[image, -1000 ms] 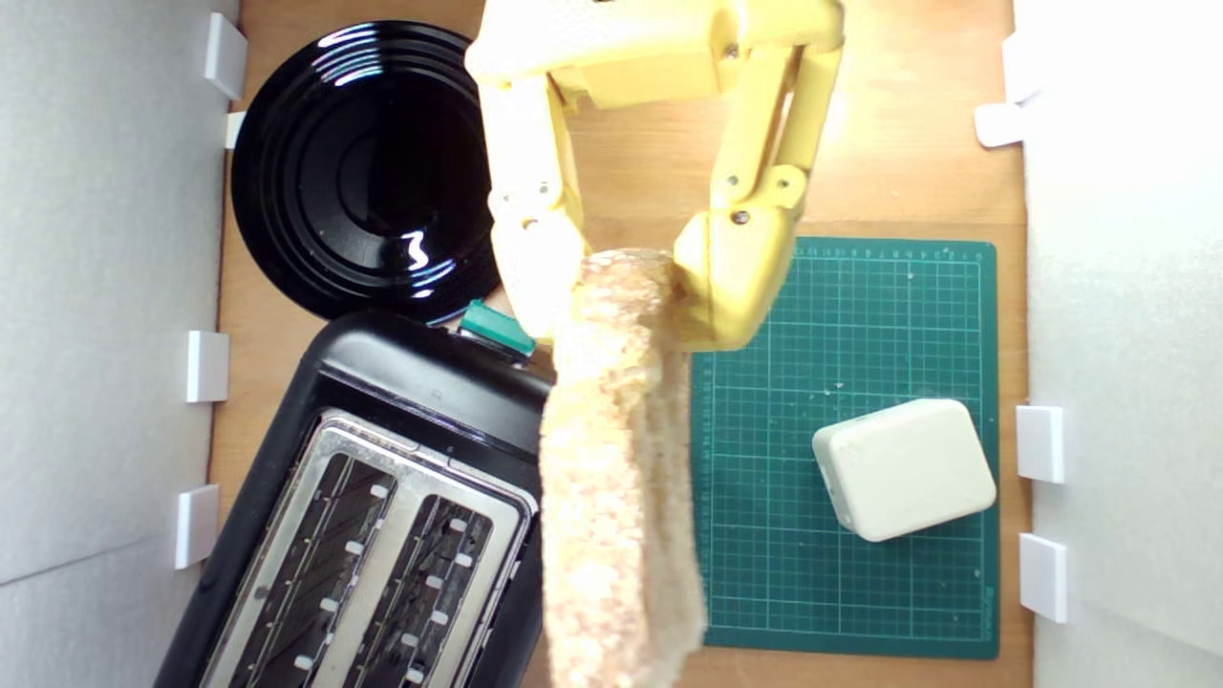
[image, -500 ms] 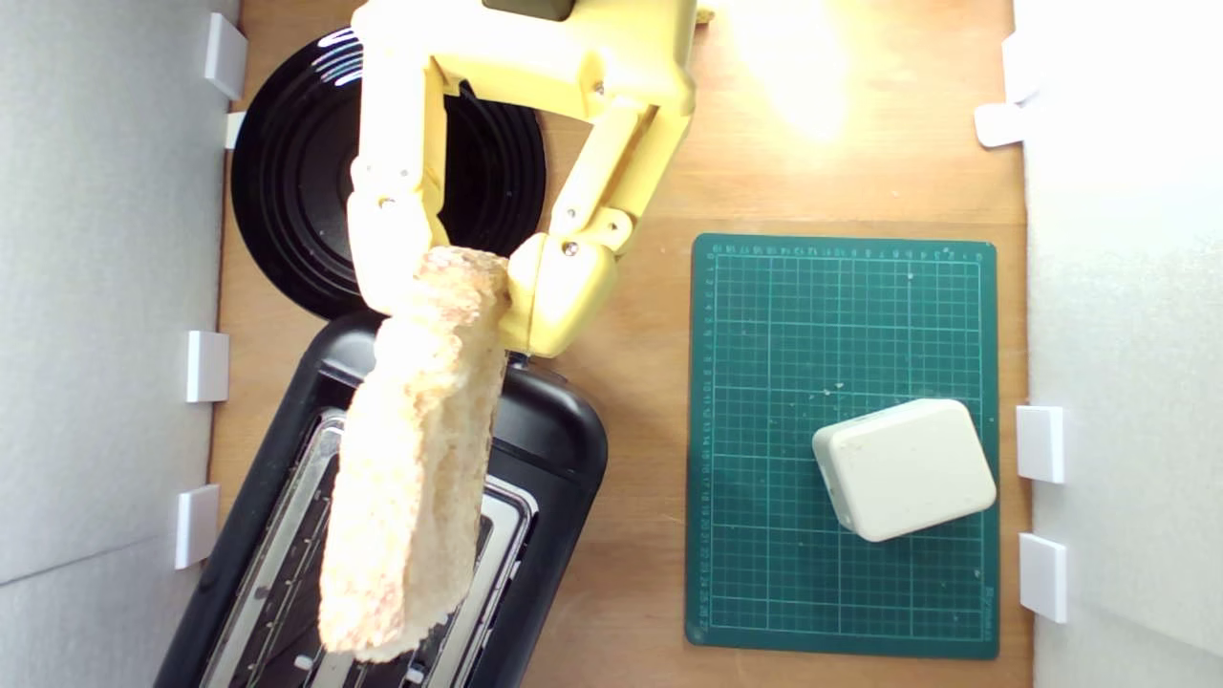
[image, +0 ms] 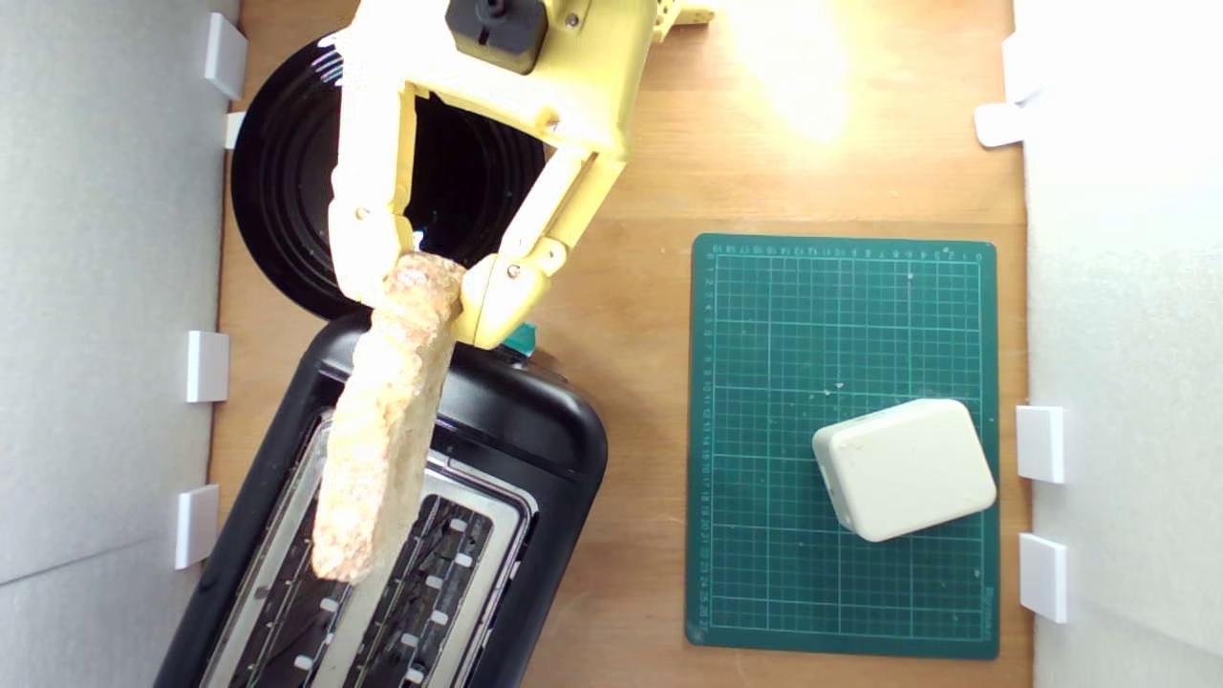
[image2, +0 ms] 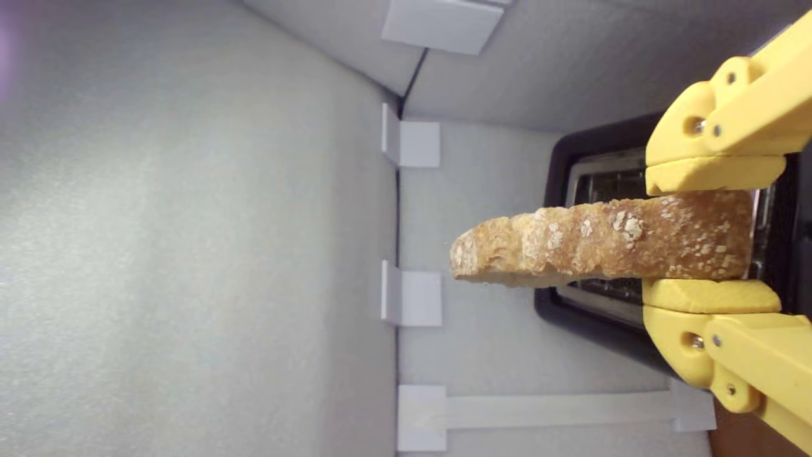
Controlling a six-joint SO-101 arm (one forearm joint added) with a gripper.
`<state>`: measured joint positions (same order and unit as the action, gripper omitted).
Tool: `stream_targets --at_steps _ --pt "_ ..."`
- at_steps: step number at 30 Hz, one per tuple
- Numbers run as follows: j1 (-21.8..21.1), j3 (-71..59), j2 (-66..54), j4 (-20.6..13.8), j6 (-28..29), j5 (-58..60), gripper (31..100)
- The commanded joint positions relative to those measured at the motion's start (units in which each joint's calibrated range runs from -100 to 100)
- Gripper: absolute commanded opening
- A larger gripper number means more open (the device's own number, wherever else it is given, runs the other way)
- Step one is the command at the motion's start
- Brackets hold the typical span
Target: Pick bread and place in toaster
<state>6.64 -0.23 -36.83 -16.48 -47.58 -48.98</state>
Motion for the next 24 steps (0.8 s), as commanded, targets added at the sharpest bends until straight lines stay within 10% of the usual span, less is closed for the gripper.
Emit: stream_targets --at_steps 1,24 --pt "-0.2 3.7 -0.2 0.3 -0.7 -4.1 56.2" --pt "2.3 12.1 0.9 1.8 -2.9 -17.3 56.2"
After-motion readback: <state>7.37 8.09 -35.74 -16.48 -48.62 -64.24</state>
